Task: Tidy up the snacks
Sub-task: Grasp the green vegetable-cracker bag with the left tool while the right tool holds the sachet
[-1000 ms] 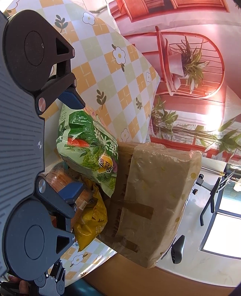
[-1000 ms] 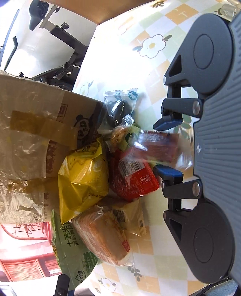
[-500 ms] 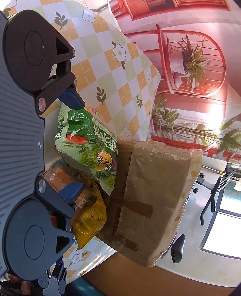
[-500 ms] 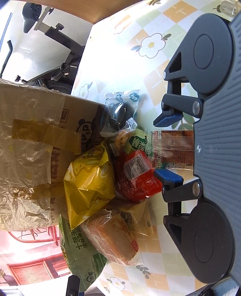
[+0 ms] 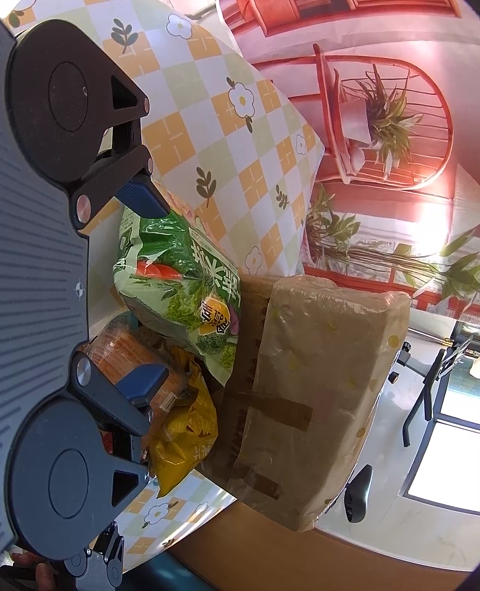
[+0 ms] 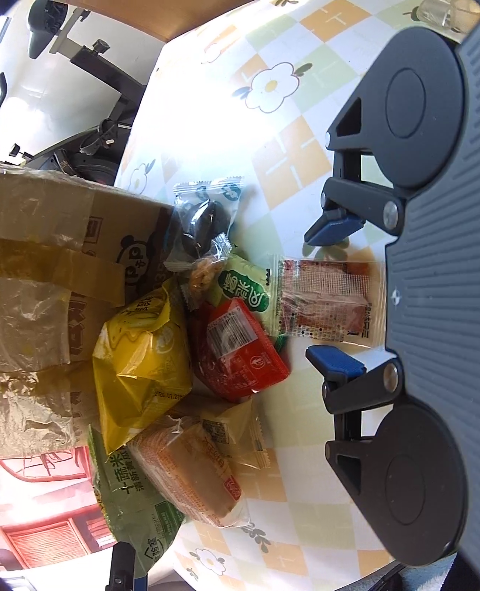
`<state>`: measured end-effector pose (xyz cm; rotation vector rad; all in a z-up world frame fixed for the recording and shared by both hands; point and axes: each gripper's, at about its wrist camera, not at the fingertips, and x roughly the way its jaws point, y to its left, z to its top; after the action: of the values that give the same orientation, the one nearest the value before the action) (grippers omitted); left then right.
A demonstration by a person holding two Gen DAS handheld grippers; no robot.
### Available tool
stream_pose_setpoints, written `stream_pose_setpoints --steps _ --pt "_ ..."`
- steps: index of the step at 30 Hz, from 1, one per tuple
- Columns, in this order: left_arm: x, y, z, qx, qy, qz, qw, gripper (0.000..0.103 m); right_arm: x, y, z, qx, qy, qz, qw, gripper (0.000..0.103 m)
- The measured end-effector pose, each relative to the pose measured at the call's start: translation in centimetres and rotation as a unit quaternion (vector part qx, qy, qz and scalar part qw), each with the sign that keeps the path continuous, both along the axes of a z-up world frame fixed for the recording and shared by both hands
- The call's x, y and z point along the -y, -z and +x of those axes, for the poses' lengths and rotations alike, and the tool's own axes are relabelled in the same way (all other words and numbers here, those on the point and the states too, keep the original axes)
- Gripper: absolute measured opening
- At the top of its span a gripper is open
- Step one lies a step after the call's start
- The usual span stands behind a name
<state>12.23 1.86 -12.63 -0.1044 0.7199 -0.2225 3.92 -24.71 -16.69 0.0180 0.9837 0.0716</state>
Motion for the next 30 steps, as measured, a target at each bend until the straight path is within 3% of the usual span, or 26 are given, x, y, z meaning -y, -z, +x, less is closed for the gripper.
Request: stream_pose_setpoints --steps 1,2,5,9,14,21,26,30 --pt "0.0 0.0 0.0 0.000 0.001 0.001 1.0000 0.087 -0.1 0.0 -0.1 0.002 -0.002 0.000 1.000 0.058" --pt "0.0 0.0 0.0 0.000 0.002 0.001 1.0000 0.087 -0.1 -0.1 -0.2 0.004 -0.005 0.002 1.000 0.047" --pt "-0.1 0.1 0.0 -0.001 0.002 0.005 1.0000 0.088 -0.2 -0.4 -0.3 0.009 -0.006 0.001 1.000 0.043" --pt "0.0 0.0 0.3 0.003 0.016 0.015 0.9998 0.088 0.0 -1.6 -0.3 0.035 0.004 -0.002 0.999 0.042" --pt "1.3 -0.4 1.3 0.023 0.055 0.056 0.9967 0.088 0.4 -3.9 0.4 0.074 0.010 -0.008 0.997 0.042" --pt "4.4 0.9 4.5 0.016 0.104 0.154 0.9824 0.088 0.2 -5.4 1.6 0.101 0.013 -0.007 0.995 0.042" --pt "5.2 2.4 6.2 -0.006 0.102 0.206 0.9731 0.088 0.1 -5.4 1.4 0.103 0.014 -0.006 0.995 0.042" --pt "5.2 2.9 6.4 -0.014 0.103 0.224 0.9691 0.072 0.3 -5.5 1.3 0.104 0.018 -0.006 0.994 0.042"
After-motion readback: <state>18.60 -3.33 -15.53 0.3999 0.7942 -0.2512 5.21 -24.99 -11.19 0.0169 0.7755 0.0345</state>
